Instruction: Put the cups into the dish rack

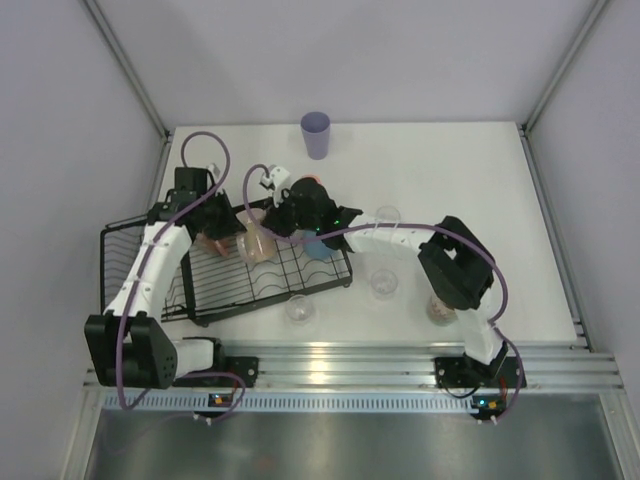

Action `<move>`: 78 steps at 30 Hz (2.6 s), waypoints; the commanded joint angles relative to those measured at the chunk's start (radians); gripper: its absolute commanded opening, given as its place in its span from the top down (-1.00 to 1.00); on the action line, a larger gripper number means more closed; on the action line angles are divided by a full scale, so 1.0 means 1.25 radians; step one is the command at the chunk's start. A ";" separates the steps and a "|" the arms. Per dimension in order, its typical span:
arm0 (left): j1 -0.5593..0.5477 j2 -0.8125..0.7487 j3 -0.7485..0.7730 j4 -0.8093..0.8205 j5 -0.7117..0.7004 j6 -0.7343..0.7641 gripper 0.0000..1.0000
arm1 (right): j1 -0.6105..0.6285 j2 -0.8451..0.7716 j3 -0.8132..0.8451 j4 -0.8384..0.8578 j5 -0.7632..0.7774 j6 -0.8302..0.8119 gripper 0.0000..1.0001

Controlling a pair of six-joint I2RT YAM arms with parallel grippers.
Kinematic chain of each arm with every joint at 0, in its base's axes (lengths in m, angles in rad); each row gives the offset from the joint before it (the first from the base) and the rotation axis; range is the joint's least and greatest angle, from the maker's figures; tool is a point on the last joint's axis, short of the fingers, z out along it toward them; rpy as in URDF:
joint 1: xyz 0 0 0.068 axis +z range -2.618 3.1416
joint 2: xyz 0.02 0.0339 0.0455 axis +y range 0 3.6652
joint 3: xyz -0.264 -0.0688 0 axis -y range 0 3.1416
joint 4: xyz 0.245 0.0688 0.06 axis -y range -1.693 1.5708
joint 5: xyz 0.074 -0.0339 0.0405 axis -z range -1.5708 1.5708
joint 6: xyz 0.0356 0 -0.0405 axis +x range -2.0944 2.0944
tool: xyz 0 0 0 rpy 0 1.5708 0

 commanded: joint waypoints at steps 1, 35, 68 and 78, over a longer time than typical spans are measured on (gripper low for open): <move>0.000 -0.014 -0.009 0.001 0.042 0.014 1.00 | -0.008 -0.056 0.010 0.114 0.026 -0.087 1.00; -0.002 -0.230 -0.130 0.167 0.030 -0.064 1.00 | -0.009 -0.053 0.089 0.043 0.067 -0.014 1.00; -0.008 -0.335 -0.225 0.374 -0.032 -0.064 1.00 | -0.019 -0.035 0.120 -0.008 0.062 0.016 1.00; -0.010 -0.352 -0.234 0.402 -0.045 -0.061 1.00 | -0.024 -0.018 0.126 -0.009 0.058 0.027 1.00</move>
